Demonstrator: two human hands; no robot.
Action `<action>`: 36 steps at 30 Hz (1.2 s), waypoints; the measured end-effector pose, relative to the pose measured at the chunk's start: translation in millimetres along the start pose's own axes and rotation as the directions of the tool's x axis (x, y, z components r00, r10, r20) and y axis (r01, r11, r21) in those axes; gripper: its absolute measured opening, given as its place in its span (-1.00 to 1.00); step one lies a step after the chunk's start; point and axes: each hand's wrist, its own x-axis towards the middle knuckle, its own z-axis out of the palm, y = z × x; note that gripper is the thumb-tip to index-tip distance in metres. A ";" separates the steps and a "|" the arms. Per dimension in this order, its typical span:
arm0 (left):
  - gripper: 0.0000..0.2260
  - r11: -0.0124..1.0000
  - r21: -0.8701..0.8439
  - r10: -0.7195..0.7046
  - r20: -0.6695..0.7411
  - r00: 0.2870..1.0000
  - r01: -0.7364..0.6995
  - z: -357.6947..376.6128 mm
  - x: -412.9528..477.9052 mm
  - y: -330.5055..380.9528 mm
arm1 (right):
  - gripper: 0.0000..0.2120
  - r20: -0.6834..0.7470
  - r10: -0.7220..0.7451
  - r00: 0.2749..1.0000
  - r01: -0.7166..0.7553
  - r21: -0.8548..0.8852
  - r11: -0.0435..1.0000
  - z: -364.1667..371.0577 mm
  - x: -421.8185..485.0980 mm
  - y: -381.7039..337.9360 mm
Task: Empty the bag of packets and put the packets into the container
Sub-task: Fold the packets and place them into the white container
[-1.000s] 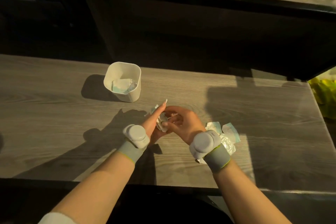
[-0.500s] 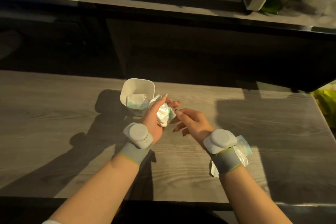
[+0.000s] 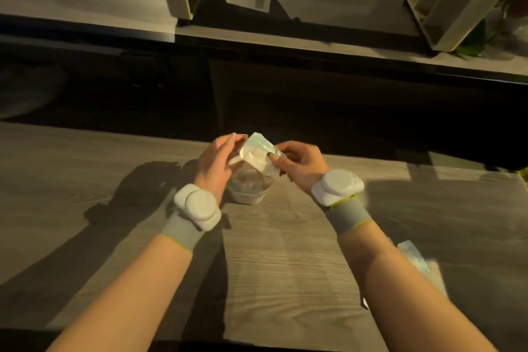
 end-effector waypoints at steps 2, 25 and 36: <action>-0.78 0.936 0.302 0.212 -0.076 0.974 -0.181 -16.8 5.2 0.7 | -0.80 0.008 -0.013 1.000 0.015 -0.288 0.958 3.7 15.1 -0.9; -0.70 0.221 0.935 0.085 0.265 0.960 -0.278 -18.8 29.5 -11.3 | -0.69 0.180 -0.212 0.960 0.278 -0.670 0.688 27.4 29.1 32.2; -0.81 0.448 0.715 0.244 0.479 0.843 -0.536 94.1 -33.1 -28.5 | -0.75 -0.287 -0.031 0.957 -0.107 -0.453 0.885 -93.6 -54.2 100.7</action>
